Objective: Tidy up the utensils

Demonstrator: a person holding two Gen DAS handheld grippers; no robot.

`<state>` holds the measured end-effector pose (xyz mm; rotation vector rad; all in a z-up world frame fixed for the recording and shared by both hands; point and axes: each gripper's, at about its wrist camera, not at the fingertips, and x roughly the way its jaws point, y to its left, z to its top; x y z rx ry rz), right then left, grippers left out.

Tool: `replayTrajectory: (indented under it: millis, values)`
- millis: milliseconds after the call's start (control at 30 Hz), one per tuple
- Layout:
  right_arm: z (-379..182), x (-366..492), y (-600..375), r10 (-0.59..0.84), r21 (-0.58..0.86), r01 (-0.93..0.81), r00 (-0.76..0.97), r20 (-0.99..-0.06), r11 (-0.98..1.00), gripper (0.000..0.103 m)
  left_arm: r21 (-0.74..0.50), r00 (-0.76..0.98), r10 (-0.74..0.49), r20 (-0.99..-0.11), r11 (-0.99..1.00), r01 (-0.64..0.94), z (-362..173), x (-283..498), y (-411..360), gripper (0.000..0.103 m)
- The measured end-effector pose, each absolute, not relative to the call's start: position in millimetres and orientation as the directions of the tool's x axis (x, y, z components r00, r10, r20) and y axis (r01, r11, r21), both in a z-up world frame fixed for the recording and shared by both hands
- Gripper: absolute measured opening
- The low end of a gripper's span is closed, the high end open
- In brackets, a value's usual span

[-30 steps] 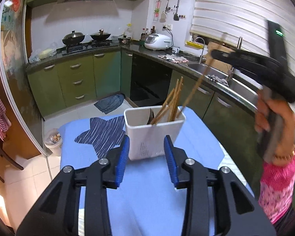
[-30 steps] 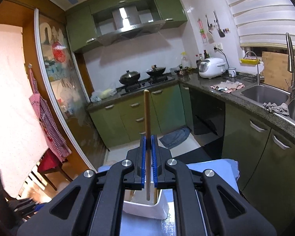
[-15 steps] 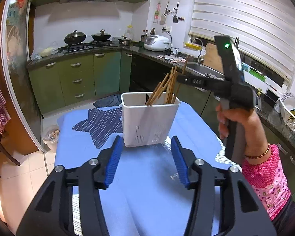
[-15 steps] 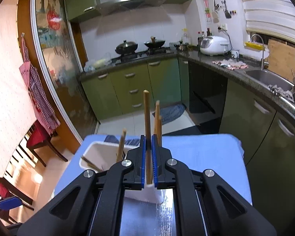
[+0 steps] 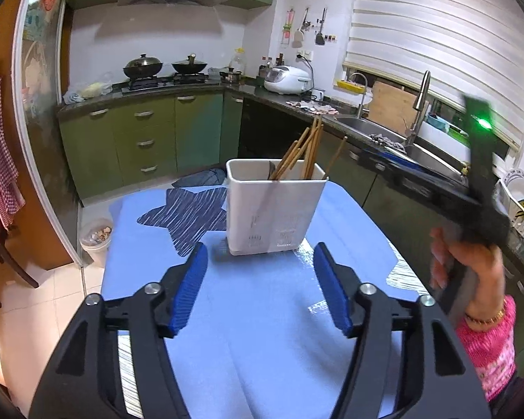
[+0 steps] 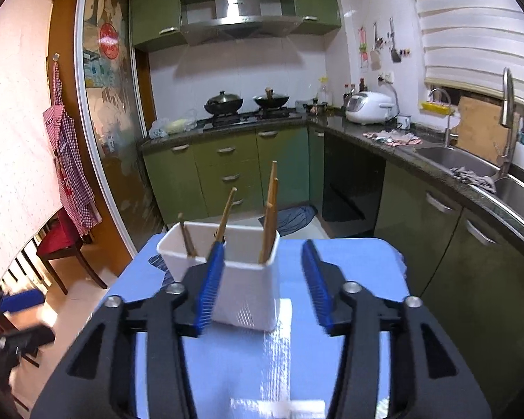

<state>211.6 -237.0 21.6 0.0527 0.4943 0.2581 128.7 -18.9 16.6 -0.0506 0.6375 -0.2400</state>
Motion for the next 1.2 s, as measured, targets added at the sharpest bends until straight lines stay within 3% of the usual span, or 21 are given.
replayTrajectory:
  millis: [200, 400, 733, 967, 1200]
  values:
    - [3, 156, -255, 0.224, 0.097, -0.202, 0.853, -0.472, 0.974, 0.059, -0.126, 0.766, -0.214, -0.606, 0.977, 0.173, -1, 123, -14, 0.065]
    - [-13, 111, -275, 0.199, 0.093, -0.176, 0.851, -0.486, 0.980, 0.069, -0.106, 0.766, -0.197, -0.612, 0.980, 0.167, -15, 108, -18, 0.076]
    - [-14, 42, -287, 0.151, 0.065, -0.137, 0.881, -0.448, 0.988, 0.097, -0.089, 0.804, -0.144, -0.577, 0.990, 0.113, -13, 70, -9, 0.093]
    - [-10, 11, -284, 0.142, 0.051, -0.133, 0.883, -0.448, 0.990, 0.098, -0.029, 0.829, -0.103, -0.549, 0.994, 0.105, -7, 37, -15, 0.096]
    - [-4, -21, -283, 0.148, 0.053, -0.139, 0.888, -0.436, 0.989, 0.098, -0.106, 0.837, -0.146, -0.528, 0.989, 0.105, -4, 14, -7, 0.096]
